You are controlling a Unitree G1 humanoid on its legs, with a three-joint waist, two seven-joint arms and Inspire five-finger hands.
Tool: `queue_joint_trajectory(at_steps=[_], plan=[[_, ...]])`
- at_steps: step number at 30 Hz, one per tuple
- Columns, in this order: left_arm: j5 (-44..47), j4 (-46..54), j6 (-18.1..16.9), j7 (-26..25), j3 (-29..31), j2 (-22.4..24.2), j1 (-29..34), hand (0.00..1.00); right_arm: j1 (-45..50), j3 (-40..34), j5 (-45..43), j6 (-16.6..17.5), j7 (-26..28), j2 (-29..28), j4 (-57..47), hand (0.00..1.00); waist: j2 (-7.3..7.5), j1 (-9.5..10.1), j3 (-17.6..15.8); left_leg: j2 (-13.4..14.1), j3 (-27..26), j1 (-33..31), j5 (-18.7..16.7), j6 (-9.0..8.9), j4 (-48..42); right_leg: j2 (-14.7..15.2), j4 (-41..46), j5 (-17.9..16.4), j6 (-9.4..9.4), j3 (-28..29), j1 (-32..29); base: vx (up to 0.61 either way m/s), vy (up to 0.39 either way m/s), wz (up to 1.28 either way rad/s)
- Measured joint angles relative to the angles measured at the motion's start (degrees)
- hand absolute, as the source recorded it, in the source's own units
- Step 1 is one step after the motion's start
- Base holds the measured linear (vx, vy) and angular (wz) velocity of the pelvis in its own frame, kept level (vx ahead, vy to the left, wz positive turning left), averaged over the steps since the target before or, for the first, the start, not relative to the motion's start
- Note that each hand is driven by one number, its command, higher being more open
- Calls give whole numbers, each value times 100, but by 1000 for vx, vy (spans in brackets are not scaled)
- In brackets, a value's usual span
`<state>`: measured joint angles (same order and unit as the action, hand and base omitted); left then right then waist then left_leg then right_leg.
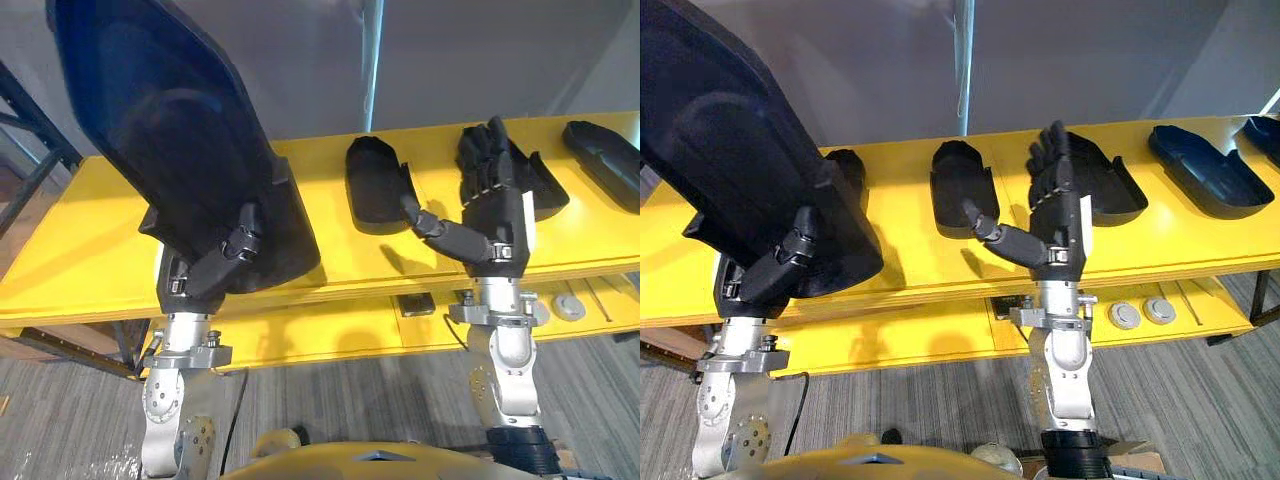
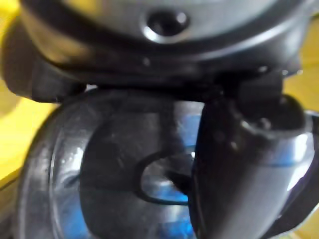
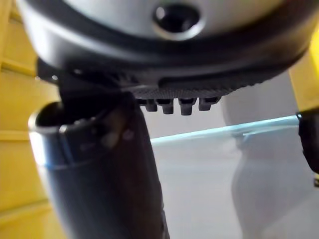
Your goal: Walk over and take three plastic housings, then place them on the shelf
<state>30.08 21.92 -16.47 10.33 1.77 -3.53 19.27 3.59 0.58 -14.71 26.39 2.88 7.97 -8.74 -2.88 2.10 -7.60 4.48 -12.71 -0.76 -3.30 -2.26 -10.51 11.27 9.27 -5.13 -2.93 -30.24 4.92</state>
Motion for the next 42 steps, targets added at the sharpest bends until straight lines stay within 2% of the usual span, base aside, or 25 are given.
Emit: queue_joint_trajectory(at_steps=[1,2,3,4,5,6,7,8,9,10,11,12,13,14,15,16,17,19,21,23,25,28,34,38,42], plan=[[123,-13,0,-28,-30,40,29,0,16,19,19,-23,70,-2,0,100,93,-70,-102,-161,85,-160,210,-131,-135,237,100,-98,-6,-133,-15,-179,78,52],[133,-41,-2,-54,-64,55,12,0,32,-8,27,-26,88,1,-6,100,263,-125,-179,-238,84,-282,151,-1,-312,464,185,-116,-27,-248,-53,-171,93,58],[83,-124,-83,-167,-179,12,-16,0,37,-77,25,-32,151,-45,-11,100,325,-125,-217,-14,-194,-562,-38,257,-954,723,305,-116,-29,-264,-155,-148,136,49],[74,-282,-130,-273,-292,22,-46,0,39,-111,24,-28,177,-31,-17,100,400,-154,-269,442,-393,-791,-28,220,-1494,947,433,-106,-46,-307,-226,-96,131,36],[75,-408,-155,-310,-343,34,-85,0,44,-122,9,-26,168,-11,-12,100,396,-206,-271,667,-466,-845,28,172,-1651,1073,514,-103,-56,-341,-234,-70,234,34],[70,-658,-182,-398,-430,42,-142,0,49,-122,-21,-14,164,57,-11,100,390,-282,-270,1010,-487,-866,227,107,-1767,1377,685,-93,-121,-341,-264,-3,312,22],[50,-837,-187,-453,-494,49,-164,0,46,-117,-27,51,166,143,-11,100,374,-329,-272,1187,-406,-840,458,45,-1779,1673,858,-62,-295,-247,-339,11,348,13],[46,-884,-187,-478,-523,52,-163,0,45,-117,-27,88,166,179,-11,100,343,-348,-276,1245,-334,-815,558,17,-1757,1798,955,-29,-405,-189,-393,21,398,1],[46,-945,-188,-491,-545,93,-151,0,42,-112,-48,173,166,275,0,100,226,-391,-284,1260,-119,-738,726,-84,-1665,1963,1108,35,-615,-72,-463,10,483,-5],[45,-937,-198,-488,-551,149,-128,0,29,-97,-163,196,164,395,0,100,17,-388,-258,1261,-68,-613,733,-146,-1583,2078,1160,78,-799,-3,-525,-1,531,-2],[43,-935,-206,-475,-556,157,-131,0,29,-105,-224,200,146,423,1,100,-92,-389,-244,1260,-128,-533,700,-191,-1514,2089,1174,123,-917,24,-507,-10,636,10],[22,-918,-204,-388,-549,96,-149,0,38,-112,-253,202,9,351,45,100,-168,-400,-220,1245,-441,-272,-47,-645,-1304,2165,1135,311,-1181,34,-386,-3,553,29],[-12,-915,-193,-363,-553,63,-188,0,45,-132,-250,202,-76,308,61,100,-155,-406,-225,1180,-523,-195,-402,-878,-1261,2204,1047,455,-1189,-27,-277,1,691,35],[-48,-905,-151,-304,-526,-79,-299,0,16,-145,-225,194,-246,83,165,100,64,-307,-341,952,-633,-193,-702,-861,-1511,2415,772,975,-1140,-15,-139,-33,800,12],[19,-895,-52,-224,-519,-227,-273,0,59,-43,-110,173,-362,-59,211,100,168,-127,-370,841,-753,-209,-865,-633,-1661,2465,490,1727,-884,-20,-141,-49,804,-7],[103,-891,12,-180,-499,-303,-257,0,72,32,-53,173,-384,-114,213,100,182,-69,-367,807,-815,-198,-914,-543,-1655,2465,348,2171,-675,-40,-164,-51,832,-29],[98,-856,77,-80,-331,-451,-176,0,12,331,133,171,-388,-253,200,100,165,-51,-382,763,-1029,-37,-939,-346,-1350,2374,675,2275,-535,-161,-391,-5,489,-18],[98,-848,77,-38,-185,-538,-171,0,48,482,259,171,-335,-298,100,100,172,-94,-378,666,-1046,119,-858,-221,-1079,1983,1082,1522,-611,-79,-449,17,262,-5],[176,-657,59,31,-70,-542,-210,0,221,511,393,171,-372,-320,-283,100,157,-132,-295,447,-1066,232,-685,-25,-580,1204,1260,375,-458,-68,-442,16,239,13],[277,-424,51,41,-99,-522,-222,0,286,484,458,172,-452,-319,-397,100,197,-235,-220,224,-1027,234,-546,67,-314,828,887,76,-268,-71,-359,17,203,21],[290,-337,53,48,-190,-521,-345,0,379,378,490,162,-533,-315,-396,100,152,-240,-194,104,-1028,220,-493,131,-203,653,206,198,-363,-26,-135,9,109,8],[-57,-332,61,14,-280,-443,-385,0,470,242,384,126,-564,-308,-394,100,28,-240,-136,69,-1043,228,-436,169,-82,482,-451,603,-418,-25,69,2,30,-4],[-636,-335,257,-254,-200,-430,-347,0,450,111,261,34,-510,-56,-389,100,5,-241,-105,107,-1098,344,-229,85,223,335,-535,628,-420,66,46,-9,-41,-7],[-1687,-521,657,-706,309,-622,-373,0,457,47,249,2,-336,112,-389,100,-46,-297,-71,120,-1170,520,54,10,667,208,-614,645,-393,114,23,-32,-56,-9],[-1643,-1208,965,-981,984,-833,-607,0,604,-63,190,-300,-25,136,-391,100,-138,-376,-11,150,-1311,561,207,-36,911,116,-650,683,-338,249,-123,-39,-34,-15]])
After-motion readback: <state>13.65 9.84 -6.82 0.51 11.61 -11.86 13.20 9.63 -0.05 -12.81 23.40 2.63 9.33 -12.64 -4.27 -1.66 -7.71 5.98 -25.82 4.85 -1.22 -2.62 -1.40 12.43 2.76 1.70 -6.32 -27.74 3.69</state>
